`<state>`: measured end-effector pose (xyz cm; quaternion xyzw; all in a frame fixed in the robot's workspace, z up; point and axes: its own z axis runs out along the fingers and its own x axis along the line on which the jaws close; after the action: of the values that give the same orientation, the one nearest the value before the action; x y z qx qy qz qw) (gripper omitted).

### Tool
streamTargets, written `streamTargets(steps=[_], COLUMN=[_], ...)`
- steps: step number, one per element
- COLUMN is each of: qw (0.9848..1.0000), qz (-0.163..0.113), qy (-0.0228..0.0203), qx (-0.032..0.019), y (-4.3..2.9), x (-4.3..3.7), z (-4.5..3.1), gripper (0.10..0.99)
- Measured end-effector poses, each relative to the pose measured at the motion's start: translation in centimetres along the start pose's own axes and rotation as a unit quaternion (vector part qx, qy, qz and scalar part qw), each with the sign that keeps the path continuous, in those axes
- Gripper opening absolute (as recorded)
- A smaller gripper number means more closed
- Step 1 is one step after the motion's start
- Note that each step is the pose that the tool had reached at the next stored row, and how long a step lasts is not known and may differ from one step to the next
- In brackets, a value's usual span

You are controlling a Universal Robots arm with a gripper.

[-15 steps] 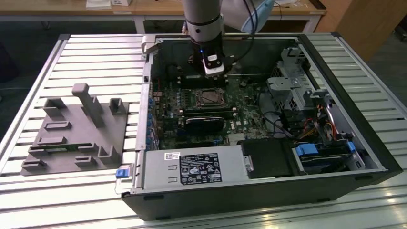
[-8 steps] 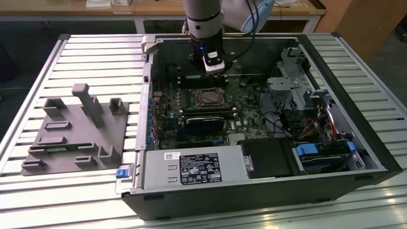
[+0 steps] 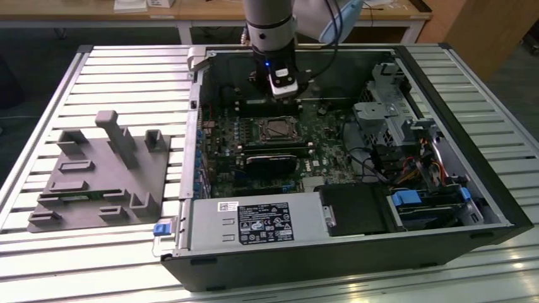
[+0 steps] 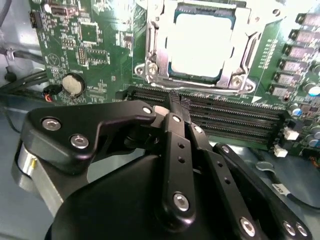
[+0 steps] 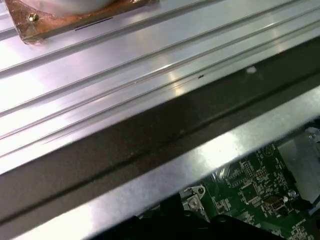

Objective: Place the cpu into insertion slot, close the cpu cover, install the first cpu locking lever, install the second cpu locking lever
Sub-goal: 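Install the first cpu locking lever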

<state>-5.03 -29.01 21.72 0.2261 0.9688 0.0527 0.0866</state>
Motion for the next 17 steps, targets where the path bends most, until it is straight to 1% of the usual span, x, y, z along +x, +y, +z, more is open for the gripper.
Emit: streamTargets(steps=[4, 7, 12, 14, 17], qw=[1.0, 0.9999, 0.9998, 0.9998, 0.9995], qz=[-0.001, -0.002, -0.002, -0.002, -0.001], qy=[-0.0004, 0.0002, 0.0043, 0.0076, 0.0197], qx=[0.0088, 0.0139, 0.0173, 0.0197, 0.0264], y=[-0.34, -0.66, -1.48, -1.72, -1.87], x=[-0.2, -0.4, -0.89, -1.07, -1.38], z=[0.01, 0.01, 0.01, 0.01, 0.11], gripper=[0.106, 0.106, 0.106, 0.106, 0.106])
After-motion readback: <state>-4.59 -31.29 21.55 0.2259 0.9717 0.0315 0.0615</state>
